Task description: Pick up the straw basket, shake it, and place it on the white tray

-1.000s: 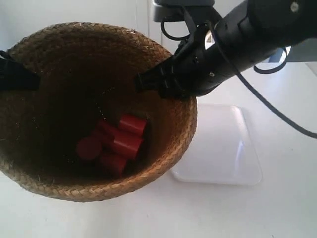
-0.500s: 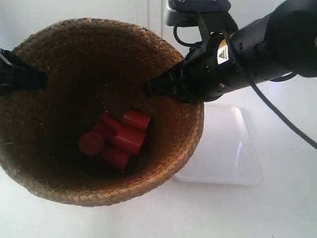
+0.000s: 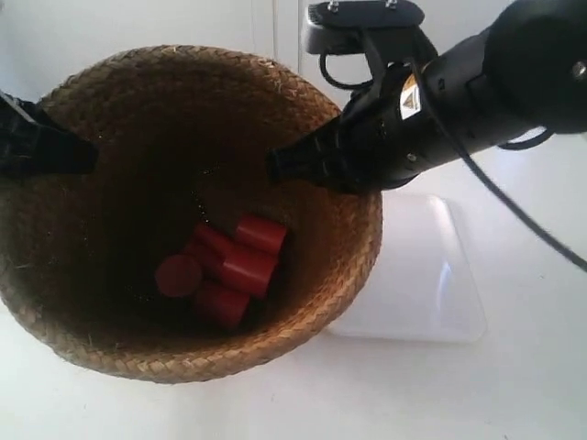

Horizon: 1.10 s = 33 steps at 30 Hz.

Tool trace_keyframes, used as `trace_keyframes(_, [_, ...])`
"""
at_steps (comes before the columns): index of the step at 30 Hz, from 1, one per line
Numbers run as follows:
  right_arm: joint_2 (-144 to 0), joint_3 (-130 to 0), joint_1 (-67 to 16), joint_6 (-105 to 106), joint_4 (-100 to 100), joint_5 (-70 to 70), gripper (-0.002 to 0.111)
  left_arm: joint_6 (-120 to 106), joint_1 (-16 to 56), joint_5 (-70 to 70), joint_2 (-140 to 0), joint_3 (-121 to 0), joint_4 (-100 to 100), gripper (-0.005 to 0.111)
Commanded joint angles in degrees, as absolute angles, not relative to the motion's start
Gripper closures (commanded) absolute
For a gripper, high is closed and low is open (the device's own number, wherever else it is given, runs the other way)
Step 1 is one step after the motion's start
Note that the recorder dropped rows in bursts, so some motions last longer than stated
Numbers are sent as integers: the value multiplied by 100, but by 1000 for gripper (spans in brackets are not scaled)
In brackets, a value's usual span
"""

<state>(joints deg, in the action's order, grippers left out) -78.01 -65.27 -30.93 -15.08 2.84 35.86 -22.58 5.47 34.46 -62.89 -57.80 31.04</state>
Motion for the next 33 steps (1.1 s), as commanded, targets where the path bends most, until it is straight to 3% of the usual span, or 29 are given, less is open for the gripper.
trace_keyframes(1, [-6742,-6578,-3208,-1240,462,2632,108,-2514,718,3415,-5683,-6166,3219,107])
trace_keyframes(4, [-7513,-6387,-3087,-1380,420,3677,108,-1655,593,3580,-6095,-5865,2558,107])
trace_keyframes(24, [-8042,-6290,-3086,-1296,324,3530,108,-1798,597,3427,-6193,-5714,2635,107])
trace_keyframes(29, [-7226,-7479,-3180,-741,-192,4388,108,-1797,609,4780,-5813,-7033,3025,107])
trace_keyframes(31, [-6684,-7550,-3365,-573,-354,3984,108,-2156,609,4798,-5529,-7425,3236,107])
trace_keyframes(33, [-6902,-6860,-3402,-1207,563,3165,108,-1976,609,4047,-5553,-6924,2605,107])
